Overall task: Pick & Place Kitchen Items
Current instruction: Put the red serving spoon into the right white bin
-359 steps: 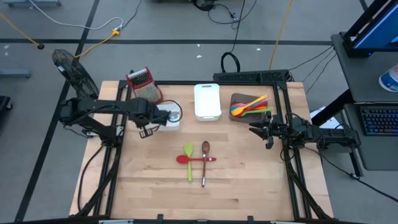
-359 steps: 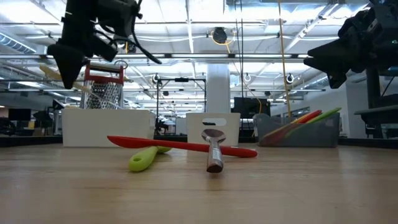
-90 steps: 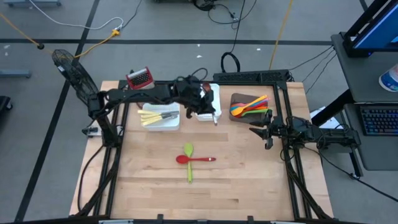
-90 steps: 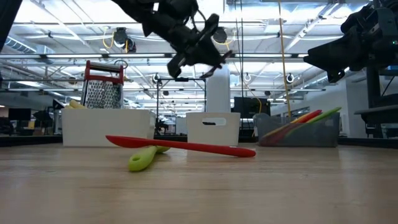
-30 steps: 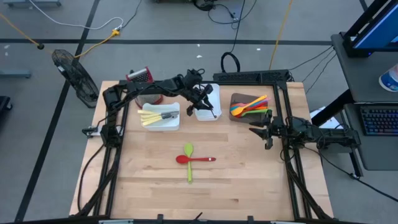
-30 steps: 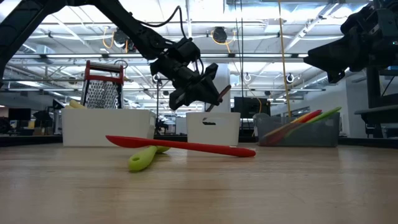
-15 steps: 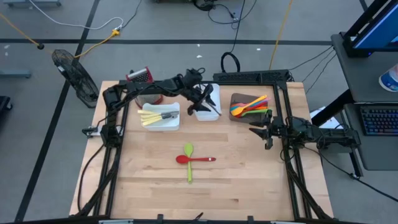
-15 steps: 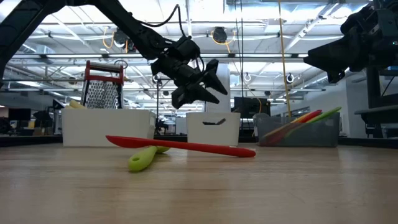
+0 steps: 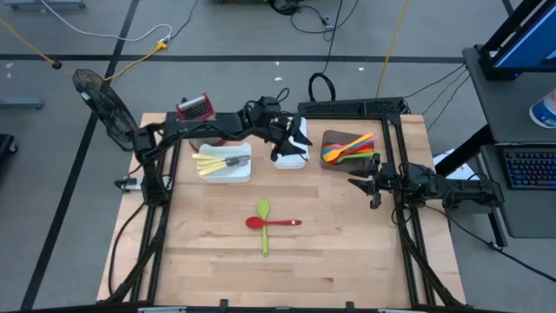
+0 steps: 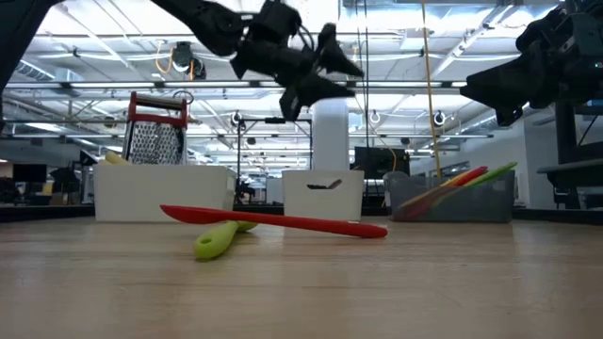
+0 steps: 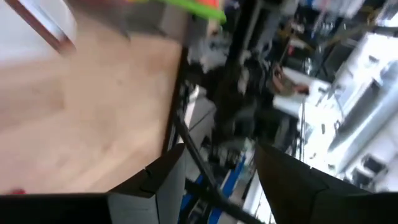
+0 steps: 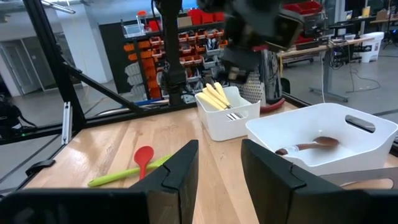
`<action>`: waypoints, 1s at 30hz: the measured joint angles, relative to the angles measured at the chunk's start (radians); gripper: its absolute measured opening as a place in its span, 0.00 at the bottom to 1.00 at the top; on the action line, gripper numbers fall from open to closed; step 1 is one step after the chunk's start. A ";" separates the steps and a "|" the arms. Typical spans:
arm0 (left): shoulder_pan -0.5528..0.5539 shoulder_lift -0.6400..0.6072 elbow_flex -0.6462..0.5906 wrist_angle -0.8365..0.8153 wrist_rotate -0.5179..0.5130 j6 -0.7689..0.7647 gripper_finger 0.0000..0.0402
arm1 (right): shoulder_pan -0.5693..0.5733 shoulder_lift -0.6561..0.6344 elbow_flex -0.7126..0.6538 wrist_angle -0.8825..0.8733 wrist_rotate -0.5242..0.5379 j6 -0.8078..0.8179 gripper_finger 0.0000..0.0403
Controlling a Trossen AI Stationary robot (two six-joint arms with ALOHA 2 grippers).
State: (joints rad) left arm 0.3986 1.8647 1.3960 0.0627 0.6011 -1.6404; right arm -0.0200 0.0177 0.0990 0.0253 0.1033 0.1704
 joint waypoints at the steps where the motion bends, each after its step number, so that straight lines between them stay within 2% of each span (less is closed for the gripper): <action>1: -0.018 -0.008 0.000 0.002 -0.004 0.001 0.49 | 0.000 0.000 0.000 0.000 0.000 0.000 0.28; 4: -0.078 -0.035 0.000 -0.008 -0.016 0.004 0.48 | 0.000 0.000 0.000 0.000 0.000 0.000 0.28; 12: -0.265 -0.060 0.001 -0.016 -0.130 -0.024 0.48 | 0.000 0.000 0.000 0.000 0.000 0.000 0.28; 20: -0.447 -0.064 0.001 -0.052 -0.304 -0.113 0.48 | 0.000 0.000 0.000 0.000 0.000 0.000 0.28; 30: -0.633 -0.064 0.001 -0.352 -0.492 -0.336 0.48 | 0.000 0.000 0.000 0.000 0.000 0.000 0.28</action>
State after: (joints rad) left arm -0.2346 1.8011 1.3968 -0.2890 0.1094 -1.9761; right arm -0.0197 0.0177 0.0990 0.0250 0.1036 0.1707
